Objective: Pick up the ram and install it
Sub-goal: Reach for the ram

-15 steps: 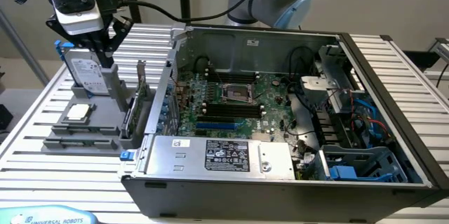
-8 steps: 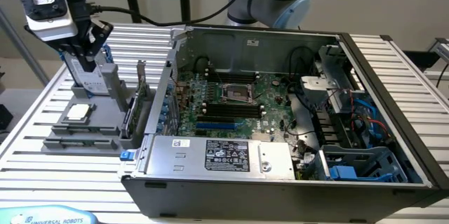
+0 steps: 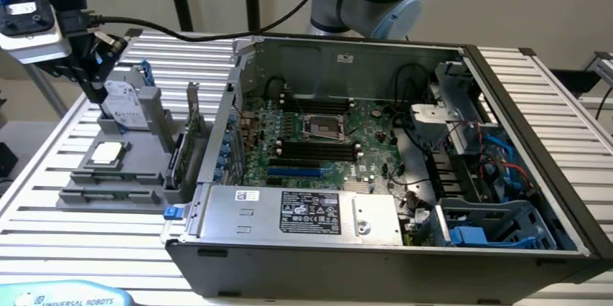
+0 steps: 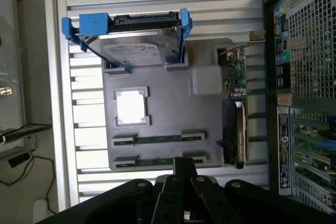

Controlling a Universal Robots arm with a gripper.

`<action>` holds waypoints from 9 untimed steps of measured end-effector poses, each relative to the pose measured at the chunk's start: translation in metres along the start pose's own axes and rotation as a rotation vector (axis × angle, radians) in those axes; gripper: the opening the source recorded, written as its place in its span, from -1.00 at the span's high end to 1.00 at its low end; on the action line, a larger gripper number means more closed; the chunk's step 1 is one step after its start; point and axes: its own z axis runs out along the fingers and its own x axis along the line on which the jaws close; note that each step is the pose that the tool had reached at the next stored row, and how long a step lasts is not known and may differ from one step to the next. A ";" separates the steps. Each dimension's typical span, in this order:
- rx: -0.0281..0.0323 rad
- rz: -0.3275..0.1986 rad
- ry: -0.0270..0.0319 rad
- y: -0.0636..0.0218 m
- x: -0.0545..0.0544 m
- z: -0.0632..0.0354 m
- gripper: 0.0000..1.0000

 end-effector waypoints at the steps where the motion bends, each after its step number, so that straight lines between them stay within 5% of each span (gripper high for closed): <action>1: 0.0003 0.000 0.0002 -0.0007 0.005 0.0009 0.79; 9: 0.0056 -0.015 0.0018 -0.0031 0.023 0.0042 0.79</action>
